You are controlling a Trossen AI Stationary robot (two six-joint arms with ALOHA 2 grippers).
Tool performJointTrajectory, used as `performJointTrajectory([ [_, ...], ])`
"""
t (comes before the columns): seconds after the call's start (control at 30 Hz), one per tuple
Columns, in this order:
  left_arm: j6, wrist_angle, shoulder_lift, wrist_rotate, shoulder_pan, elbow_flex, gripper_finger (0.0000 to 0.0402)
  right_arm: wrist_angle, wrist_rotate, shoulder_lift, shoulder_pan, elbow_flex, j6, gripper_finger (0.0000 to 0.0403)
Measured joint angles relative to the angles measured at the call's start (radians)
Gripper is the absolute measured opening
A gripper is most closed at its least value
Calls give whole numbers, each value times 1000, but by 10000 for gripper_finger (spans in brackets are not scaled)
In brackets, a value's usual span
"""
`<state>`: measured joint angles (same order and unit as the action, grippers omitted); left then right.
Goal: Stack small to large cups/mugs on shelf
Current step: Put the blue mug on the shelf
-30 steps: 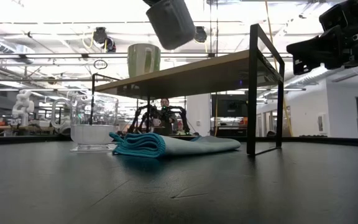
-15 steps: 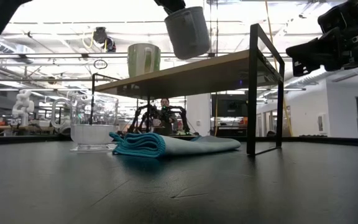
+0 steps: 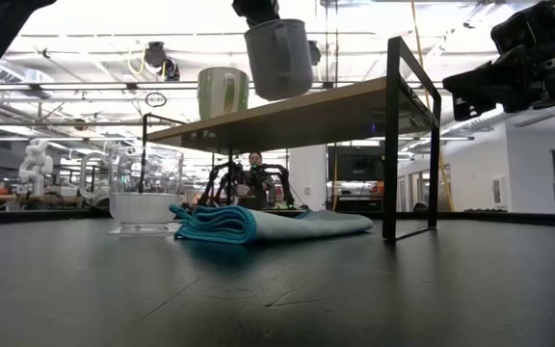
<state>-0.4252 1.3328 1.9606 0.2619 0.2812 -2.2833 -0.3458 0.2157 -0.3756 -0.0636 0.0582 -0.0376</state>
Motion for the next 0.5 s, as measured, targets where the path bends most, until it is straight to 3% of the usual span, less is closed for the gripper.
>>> performJointTrajectory([
  [0.5, -20, 51, 15, -1, -1, 10, 0, 0, 0, 0, 0, 0, 17, 0],
])
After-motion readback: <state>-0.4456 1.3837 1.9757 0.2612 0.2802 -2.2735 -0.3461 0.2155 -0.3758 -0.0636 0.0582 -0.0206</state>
